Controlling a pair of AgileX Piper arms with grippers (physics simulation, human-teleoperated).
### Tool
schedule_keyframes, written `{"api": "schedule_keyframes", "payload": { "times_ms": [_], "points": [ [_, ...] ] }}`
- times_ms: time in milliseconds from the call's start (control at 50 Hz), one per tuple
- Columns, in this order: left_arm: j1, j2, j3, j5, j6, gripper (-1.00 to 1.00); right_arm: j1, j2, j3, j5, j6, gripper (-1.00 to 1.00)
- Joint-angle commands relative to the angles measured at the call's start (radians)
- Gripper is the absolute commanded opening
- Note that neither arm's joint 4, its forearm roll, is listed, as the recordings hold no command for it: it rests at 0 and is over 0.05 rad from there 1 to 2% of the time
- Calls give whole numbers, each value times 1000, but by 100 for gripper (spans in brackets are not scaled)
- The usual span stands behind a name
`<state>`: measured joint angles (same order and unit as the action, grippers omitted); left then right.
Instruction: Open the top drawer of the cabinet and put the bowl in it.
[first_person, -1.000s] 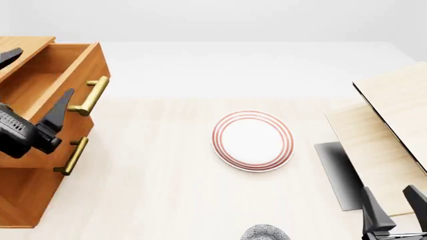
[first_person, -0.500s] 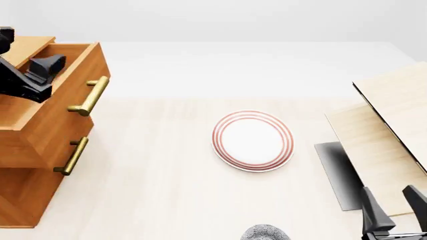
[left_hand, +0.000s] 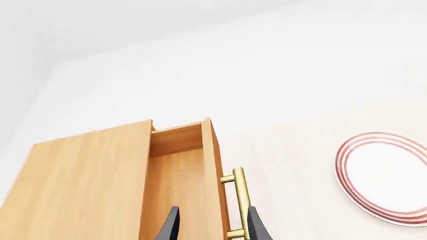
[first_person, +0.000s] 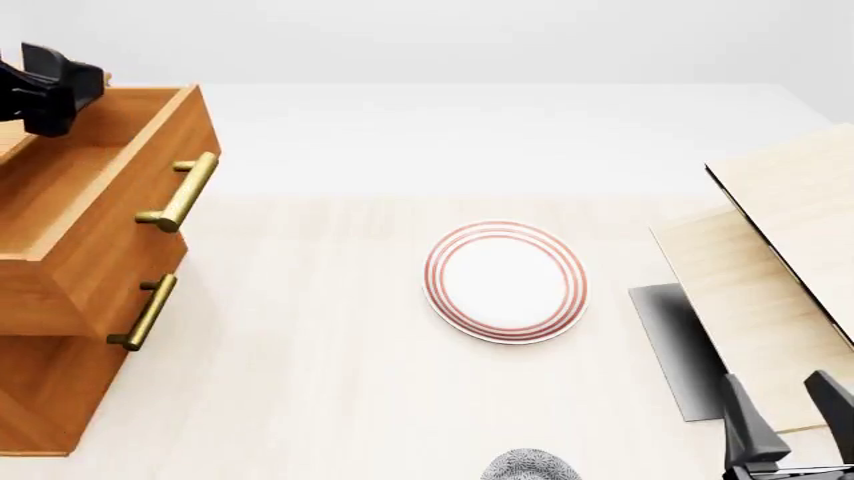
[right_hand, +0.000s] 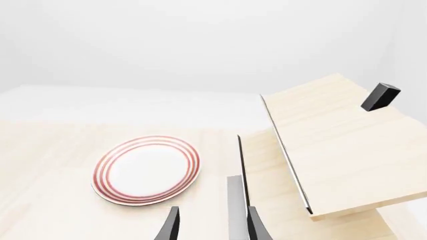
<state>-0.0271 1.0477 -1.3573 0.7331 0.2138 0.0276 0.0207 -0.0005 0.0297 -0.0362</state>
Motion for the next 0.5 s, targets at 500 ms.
{"api": "schedule_keyframes", "payload": {
  "times_ms": [500],
  "points": [
    [10,150,-119,209,-190,100,2,-4,0,7,-3,100]
  ]
}}
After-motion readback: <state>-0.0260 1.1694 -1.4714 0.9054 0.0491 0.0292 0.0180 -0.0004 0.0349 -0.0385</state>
